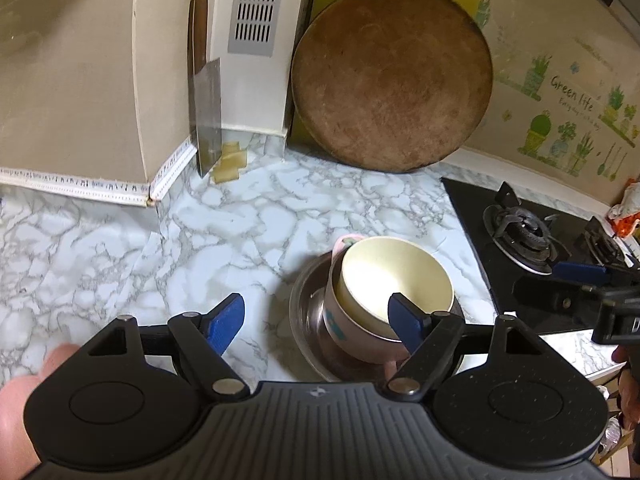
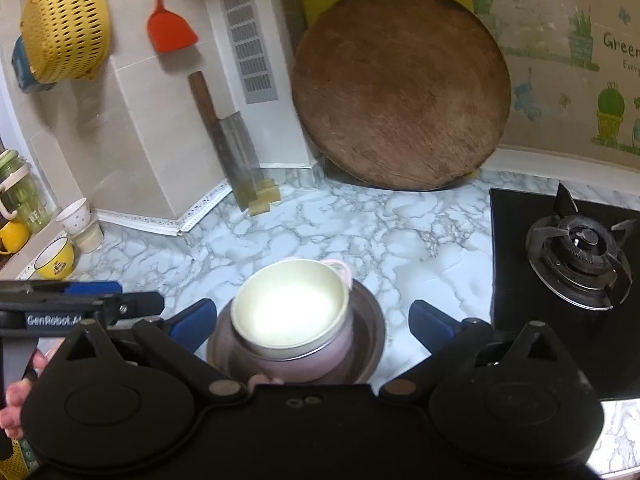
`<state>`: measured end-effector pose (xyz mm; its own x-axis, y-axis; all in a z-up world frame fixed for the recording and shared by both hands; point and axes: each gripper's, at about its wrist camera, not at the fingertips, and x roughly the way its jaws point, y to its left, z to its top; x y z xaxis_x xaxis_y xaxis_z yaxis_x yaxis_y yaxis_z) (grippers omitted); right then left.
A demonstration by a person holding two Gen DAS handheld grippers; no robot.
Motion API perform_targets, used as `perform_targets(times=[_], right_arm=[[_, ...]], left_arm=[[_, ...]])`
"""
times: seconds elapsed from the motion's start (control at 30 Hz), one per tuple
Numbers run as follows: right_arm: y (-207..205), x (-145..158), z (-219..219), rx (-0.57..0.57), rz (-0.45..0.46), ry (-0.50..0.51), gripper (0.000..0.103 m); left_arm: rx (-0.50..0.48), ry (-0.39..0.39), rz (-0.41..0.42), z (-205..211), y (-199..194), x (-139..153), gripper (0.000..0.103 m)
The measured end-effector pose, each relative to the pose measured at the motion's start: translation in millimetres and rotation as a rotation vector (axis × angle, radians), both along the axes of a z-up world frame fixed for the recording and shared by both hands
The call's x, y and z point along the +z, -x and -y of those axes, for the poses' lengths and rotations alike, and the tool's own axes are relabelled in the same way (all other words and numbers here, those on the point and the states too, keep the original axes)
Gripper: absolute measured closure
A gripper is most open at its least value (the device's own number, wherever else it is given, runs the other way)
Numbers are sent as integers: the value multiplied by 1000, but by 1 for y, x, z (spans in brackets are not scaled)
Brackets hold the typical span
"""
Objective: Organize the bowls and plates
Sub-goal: 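Move both grippers to the rim of the steel bowl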
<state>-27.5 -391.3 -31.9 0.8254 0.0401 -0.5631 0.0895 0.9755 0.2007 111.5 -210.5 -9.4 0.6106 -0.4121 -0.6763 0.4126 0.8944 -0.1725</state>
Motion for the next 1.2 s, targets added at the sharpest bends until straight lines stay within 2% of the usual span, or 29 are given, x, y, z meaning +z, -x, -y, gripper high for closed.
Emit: perform_targets(times=[0.33, 0.53, 0.73, 0.77, 0.9, 0.97, 1.13, 1.17, 1.2], right_arm=[[-28, -28, 40, 7, -50, 35, 0], [-46, -53, 58, 35, -107, 20, 1], [-58, -78, 68, 93, -176, -3, 10], [-60, -81, 68, 98, -183, -7, 15], [-69, -91, 67, 117, -215, 0, 18], [-75, -96, 66, 116, -236, 4, 27], [-86, -103, 64, 129, -262, -7, 29], [-88, -104, 64, 129, -267, -4, 30], [-89, -104, 64, 128, -268, -1, 30]], left_arm=[[139, -21, -113, 7, -16, -43, 24], [181, -58, -110, 12, -21, -61, 24], [201, -91, -137, 20, -30, -79, 24], [201, -94, -137, 22, -31, -81, 25], [204, -100, -148, 27, -38, -87, 25], [210, -102, -148, 29, -41, -90, 25], [229, -97, -181, 31, -48, -98, 25], [239, -96, -188, 31, -50, -99, 26], [242, -94, -193, 30, -51, -100, 33]])
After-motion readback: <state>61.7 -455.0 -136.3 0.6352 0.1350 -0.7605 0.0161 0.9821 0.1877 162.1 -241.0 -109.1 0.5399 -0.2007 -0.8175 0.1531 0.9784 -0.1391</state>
